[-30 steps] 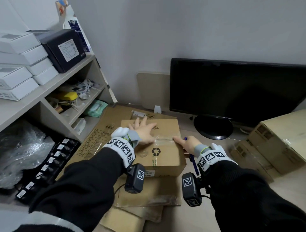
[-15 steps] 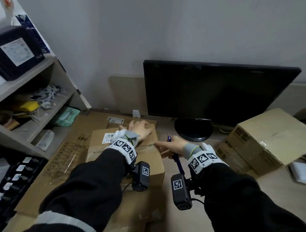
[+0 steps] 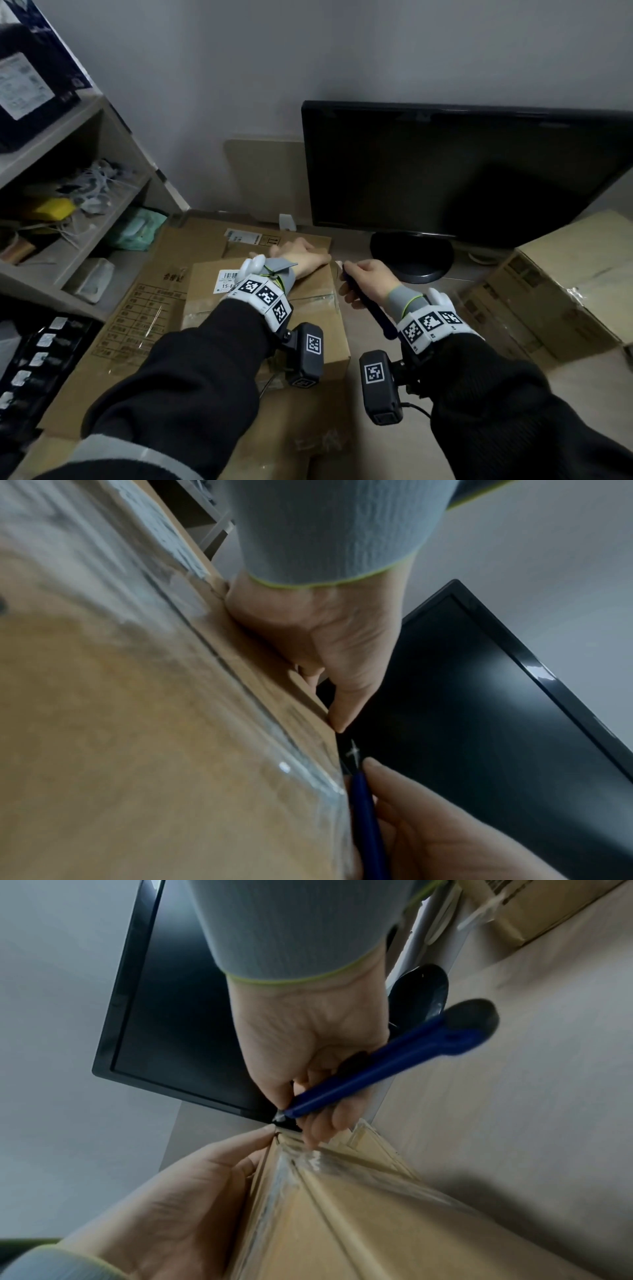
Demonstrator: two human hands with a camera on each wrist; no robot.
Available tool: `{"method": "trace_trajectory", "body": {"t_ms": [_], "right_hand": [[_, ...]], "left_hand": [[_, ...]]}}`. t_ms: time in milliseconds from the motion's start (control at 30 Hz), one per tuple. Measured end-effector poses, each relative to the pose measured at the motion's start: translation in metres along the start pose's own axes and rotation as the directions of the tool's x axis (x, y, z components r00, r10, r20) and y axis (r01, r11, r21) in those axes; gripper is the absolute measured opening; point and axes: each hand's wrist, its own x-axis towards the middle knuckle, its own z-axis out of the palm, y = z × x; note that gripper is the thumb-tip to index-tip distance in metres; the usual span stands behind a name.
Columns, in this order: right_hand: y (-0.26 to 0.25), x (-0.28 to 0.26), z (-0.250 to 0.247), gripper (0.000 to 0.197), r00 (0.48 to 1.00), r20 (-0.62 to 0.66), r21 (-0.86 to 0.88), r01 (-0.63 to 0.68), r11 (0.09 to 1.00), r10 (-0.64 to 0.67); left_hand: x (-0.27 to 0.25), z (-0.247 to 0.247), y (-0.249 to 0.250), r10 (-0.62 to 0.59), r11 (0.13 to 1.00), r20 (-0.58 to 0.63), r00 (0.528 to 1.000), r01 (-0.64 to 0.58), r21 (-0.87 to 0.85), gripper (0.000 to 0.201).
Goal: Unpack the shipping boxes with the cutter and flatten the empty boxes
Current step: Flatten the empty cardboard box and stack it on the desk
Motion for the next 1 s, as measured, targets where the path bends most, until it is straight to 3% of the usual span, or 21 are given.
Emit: {"method": "trace_trajectory", "body": {"t_ms": [267, 733, 1000], "right_hand": [[0.007, 0.000, -0.002, 0.034, 0.999, -0.012, -0.152, 0.050, 0.987, -0.053], [0.005, -0.008, -0.002, 0.028, 0.992, 0.023, -0.408, 0.126, 0.904, -0.128], [0.004, -0.008, -0.007, 0.035, 0.989, 0.052, -0.500, 0.145, 0.854, -0.138]], "left_hand": [[0.006, 0.006, 0.000, -0.001, 0.986, 0.026, 1.000, -0.003, 0.167, 0.067], [0.012, 0.010, -0.009, 0.034, 0.983, 0.040, 0.999, -0.041, 0.177, 0.063], [0.018, 0.016, -0.010, 0.038, 0.985, 0.034, 0.999, -0.043, 0.166, 0.067]]}}
